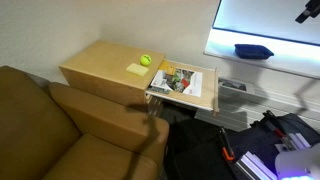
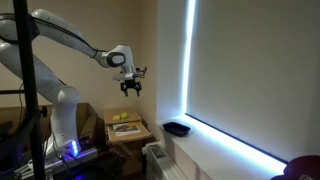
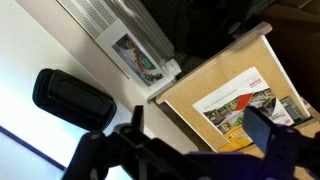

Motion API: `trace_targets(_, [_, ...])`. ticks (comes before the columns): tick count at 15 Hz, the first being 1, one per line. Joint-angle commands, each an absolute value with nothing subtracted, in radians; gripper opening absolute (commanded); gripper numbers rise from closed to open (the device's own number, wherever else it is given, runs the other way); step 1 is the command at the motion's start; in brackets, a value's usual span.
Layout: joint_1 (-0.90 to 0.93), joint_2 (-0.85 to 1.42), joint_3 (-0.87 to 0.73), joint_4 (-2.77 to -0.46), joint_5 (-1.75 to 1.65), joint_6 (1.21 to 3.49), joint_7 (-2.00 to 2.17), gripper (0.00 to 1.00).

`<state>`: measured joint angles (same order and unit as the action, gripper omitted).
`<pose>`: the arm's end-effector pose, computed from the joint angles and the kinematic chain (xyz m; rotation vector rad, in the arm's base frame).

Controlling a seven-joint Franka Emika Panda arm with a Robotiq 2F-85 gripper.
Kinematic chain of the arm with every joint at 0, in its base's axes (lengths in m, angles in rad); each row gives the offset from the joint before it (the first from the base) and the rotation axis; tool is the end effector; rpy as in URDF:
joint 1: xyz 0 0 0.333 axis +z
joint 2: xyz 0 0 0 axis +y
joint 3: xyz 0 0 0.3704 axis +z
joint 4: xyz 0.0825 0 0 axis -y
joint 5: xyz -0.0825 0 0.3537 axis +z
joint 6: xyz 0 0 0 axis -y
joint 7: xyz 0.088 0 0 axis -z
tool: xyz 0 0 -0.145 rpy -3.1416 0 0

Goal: Put the black object on the open drawer.

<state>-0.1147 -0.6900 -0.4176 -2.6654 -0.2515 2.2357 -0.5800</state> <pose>0.2623 -0.1824 0.4697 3.0277 0.3648 0.3420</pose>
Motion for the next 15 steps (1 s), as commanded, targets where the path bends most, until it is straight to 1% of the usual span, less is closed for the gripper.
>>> trace_targets(1, [-0.134,-0.685,-0.399,-2.664,-0.234,2.236,-0.592,1.00])
trace_targets(3, [-0.181,-0.669,-0.396,-2.659,-0.276,2.266,-0.555,1.00])
trace_targets(5, [-0.130,-0.757,-0.406,-2.622,-0.229,2.234,-0.639,1.00])
trace_targets(6, [-0.154,-0.694,-0.401,-2.643,-0.239,2.246,-0.593,1.00])
trace_targets(8, [-0.141,-0.727,-0.399,-2.618,-0.234,2.242,-0.614,1.00])
trace_targets(9, [-0.158,-0.689,-0.396,-2.619,-0.255,2.259,-0.587,1.00])
trace_targets(10, [-0.184,-0.569,-0.419,-2.605,-0.271,2.330,-0.526,1.00])
trace_targets(11, [-0.176,-0.522,-0.460,-2.599,-0.290,2.386,-0.494,1.00])
trace_targets(12, [-0.209,-0.480,-0.467,-2.601,-0.281,2.436,-0.475,1.00])
trace_targets(15, [-0.203,-0.291,-0.574,-2.577,-0.274,2.607,-0.392,1.00])
